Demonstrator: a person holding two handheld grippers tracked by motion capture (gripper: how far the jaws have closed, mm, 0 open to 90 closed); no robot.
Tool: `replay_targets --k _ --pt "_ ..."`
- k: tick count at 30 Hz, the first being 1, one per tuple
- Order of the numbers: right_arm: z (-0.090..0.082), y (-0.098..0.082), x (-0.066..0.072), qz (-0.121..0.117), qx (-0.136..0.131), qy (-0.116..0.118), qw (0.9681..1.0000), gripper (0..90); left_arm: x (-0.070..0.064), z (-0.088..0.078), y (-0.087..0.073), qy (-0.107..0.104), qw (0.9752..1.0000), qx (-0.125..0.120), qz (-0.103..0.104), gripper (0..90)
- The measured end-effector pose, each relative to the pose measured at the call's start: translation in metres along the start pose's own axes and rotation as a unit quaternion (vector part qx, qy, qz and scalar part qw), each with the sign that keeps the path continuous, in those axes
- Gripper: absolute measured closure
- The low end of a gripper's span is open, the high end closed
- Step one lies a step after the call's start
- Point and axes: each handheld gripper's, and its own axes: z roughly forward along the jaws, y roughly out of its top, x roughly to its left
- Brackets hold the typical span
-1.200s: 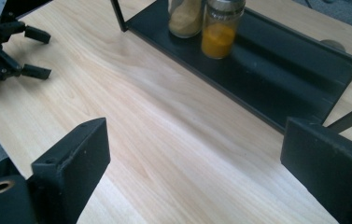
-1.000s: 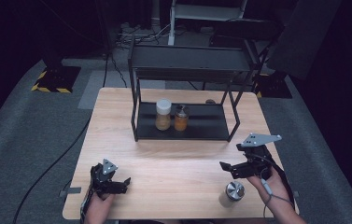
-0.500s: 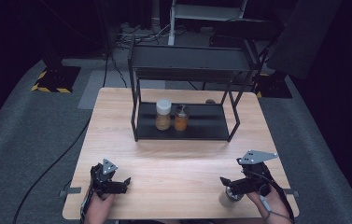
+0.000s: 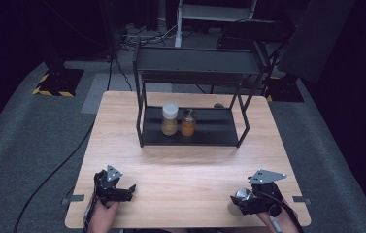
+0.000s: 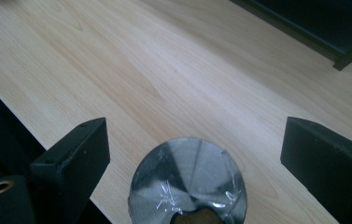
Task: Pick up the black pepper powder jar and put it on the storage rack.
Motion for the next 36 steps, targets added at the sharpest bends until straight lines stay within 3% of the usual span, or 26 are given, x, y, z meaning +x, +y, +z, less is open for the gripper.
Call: replay_targets --k 12,15,24,36 --pt "0.015 -0.017 0.002 0.0 0.026 0.001 0.9997 12.4 0.0 0.0 0.0 0.0 1.0 0.0 0.0 0.2" --pt "0.019 -0.022 -0.001 0.008 0.029 0.008 0.9995 15.8 0.0 0.0 0.0 0.0 1.0 0.0 0.0 0.2" --pt "0.026 -0.031 0.001 -0.001 0.029 0.006 0.9996 30.1 0.0 0.0 0.0 0.0 1.0 0.0 0.0 0.2" --pt "0.025 -0.025 0.003 -0.01 0.031 0.003 0.9995 30.6 -0.001 0.0 0.0 0.002 1.0 -0.001 -0.002 0.2"
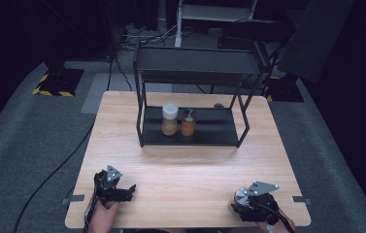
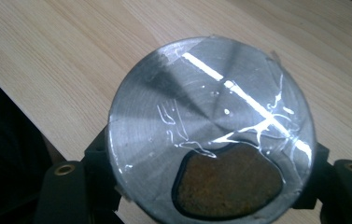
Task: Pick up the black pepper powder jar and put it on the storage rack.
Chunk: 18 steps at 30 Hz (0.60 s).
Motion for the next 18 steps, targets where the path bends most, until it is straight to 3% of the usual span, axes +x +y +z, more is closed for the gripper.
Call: replay_targets --k 18 --pt "-0.032 0.045 -0.024 -0.002 -0.02 0.007 0.9998 30.6 -0.001 0.0 0.0 0.002 1.0 -0.001 0.001 0.5"
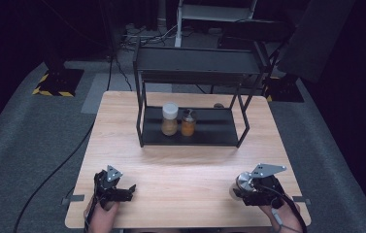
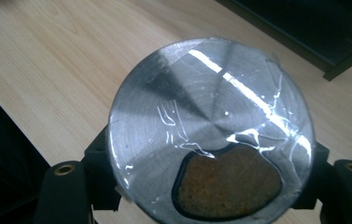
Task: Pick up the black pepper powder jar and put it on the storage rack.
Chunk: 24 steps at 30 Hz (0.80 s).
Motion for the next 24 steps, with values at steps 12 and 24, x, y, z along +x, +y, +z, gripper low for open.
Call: replay_targets --k 12,24 --pt "-0.02 0.043 -0.021 -0.006 -0.02 -0.004 0.9998 30.6 -0.001 0.0 0.0 0.001 1.0 0.0 0.001 0.7" --pt "-0.018 0.089 -0.047 -0.011 -0.028 -0.007 0.9995 30.7 -0.003 -0.001 -0.001 0.005 1.0 -0.001 0.002 0.7"
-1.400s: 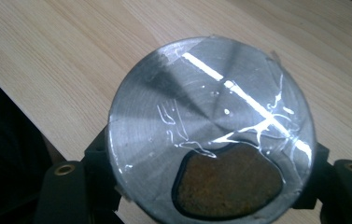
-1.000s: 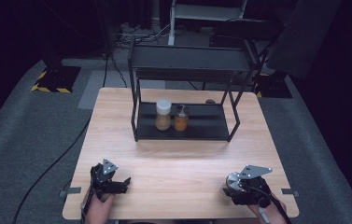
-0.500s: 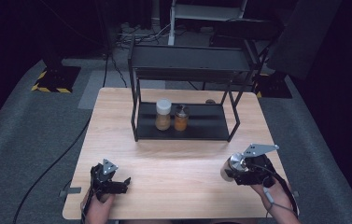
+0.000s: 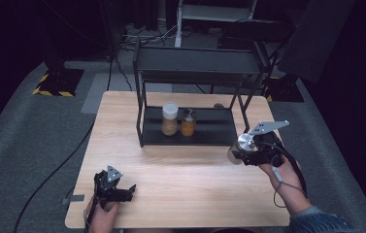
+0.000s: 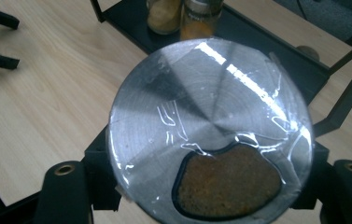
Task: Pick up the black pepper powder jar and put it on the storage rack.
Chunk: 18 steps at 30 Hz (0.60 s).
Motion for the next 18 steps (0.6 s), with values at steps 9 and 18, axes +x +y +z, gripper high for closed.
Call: replay_targets --k 9,18 --pt "0.017 0.035 -0.023 0.005 -0.002 -0.003 1.0 30.7 0.001 0.0 0.0 -0.002 1.0 0.0 -0.002 0.7" --pt "0.045 0.066 -0.043 0.01 0.001 -0.015 0.9998 30.7 0.001 0.0 0.0 -0.001 1.0 -0.001 -0.004 0.7"
